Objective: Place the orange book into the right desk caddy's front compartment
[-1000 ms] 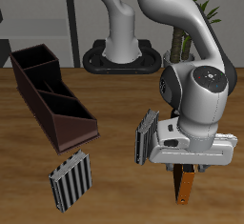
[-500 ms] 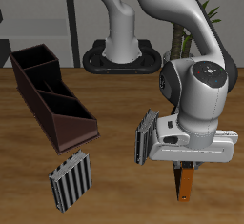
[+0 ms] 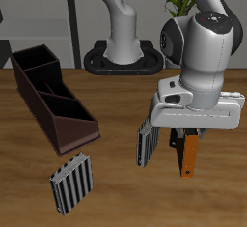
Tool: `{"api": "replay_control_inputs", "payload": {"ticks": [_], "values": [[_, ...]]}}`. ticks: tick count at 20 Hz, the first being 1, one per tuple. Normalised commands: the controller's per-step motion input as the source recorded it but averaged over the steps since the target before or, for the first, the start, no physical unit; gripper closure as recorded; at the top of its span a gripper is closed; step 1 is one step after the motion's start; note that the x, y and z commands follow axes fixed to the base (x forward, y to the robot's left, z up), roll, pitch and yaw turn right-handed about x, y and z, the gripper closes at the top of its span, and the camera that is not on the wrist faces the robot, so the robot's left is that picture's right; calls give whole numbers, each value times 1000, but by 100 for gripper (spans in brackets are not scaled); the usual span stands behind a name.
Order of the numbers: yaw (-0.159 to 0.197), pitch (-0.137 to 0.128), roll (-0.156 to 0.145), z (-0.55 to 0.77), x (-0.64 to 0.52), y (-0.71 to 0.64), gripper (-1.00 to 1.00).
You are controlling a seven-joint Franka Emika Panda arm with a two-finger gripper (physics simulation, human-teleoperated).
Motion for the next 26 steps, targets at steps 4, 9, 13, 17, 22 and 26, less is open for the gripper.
{"api": "replay_control_inputs", "payload": {"ticks": [4,9,13,17,22,26], "values": [[87,-158,48,1118,-759,-174,100],[9,-94,4,735,-453,-261,100],[-1,-79,-18,720,-508,-298,100],[-11,-34,-31,454,-423,-289,100],[-8,2,8,335,-499,-229,100],[48,-3,-53,334,-505,-362,100]]}}
